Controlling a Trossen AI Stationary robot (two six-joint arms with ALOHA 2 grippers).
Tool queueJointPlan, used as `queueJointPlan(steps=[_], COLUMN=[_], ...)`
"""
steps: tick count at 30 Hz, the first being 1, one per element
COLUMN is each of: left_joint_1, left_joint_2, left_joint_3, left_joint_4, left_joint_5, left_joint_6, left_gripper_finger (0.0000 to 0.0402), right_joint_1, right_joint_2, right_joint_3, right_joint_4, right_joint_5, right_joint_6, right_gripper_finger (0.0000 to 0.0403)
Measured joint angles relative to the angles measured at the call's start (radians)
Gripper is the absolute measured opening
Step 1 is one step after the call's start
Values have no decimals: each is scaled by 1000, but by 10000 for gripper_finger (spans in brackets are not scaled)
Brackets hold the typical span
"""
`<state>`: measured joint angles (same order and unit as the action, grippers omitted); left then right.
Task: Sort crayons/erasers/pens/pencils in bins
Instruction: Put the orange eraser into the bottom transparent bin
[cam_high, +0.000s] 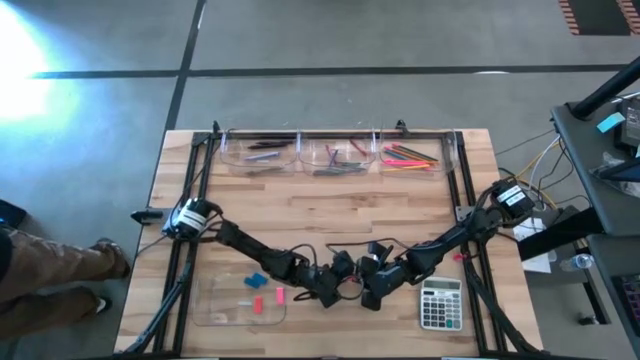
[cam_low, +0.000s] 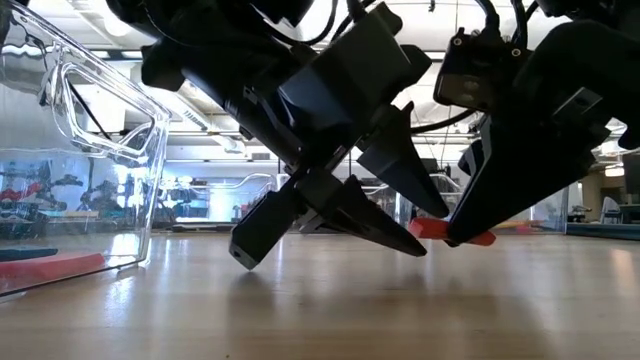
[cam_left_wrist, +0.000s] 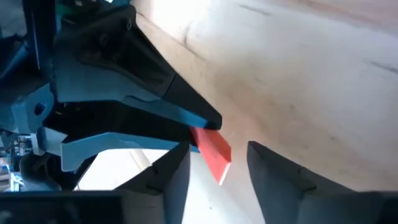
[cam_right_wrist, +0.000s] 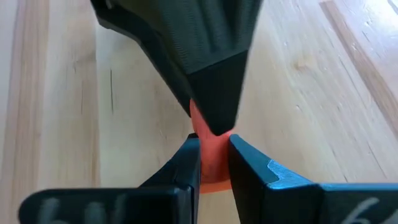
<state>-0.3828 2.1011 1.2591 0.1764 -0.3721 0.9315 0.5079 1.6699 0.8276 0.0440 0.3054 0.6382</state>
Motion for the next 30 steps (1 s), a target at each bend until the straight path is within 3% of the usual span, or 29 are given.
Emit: queueJointPlan(steps=[13, 20, 27, 30], left_joint_1=[-8, -12, -12, -12], left_joint_2=[-4, -4, -14, -39], left_joint_3=[1, 1, 1, 1], left_joint_4=[9, 8, -6, -35], left_joint_5=[-17, -49, -76, -110], left_joint_6=[-9, -7, -2, 1], left_gripper_finger=[13, 9, 7, 7], right_joint_1=[-1, -3, -4, -6], right_joint_2=[0, 0, -12, -57], right_joint_3=[1, 1, 1, 25], right_joint_4=[37, 40, 38, -38], right_joint_5=[-18, -16, -20, -17], right_joint_6=[-8, -7, -55, -74], right_gripper_finger=[54, 78, 162, 193])
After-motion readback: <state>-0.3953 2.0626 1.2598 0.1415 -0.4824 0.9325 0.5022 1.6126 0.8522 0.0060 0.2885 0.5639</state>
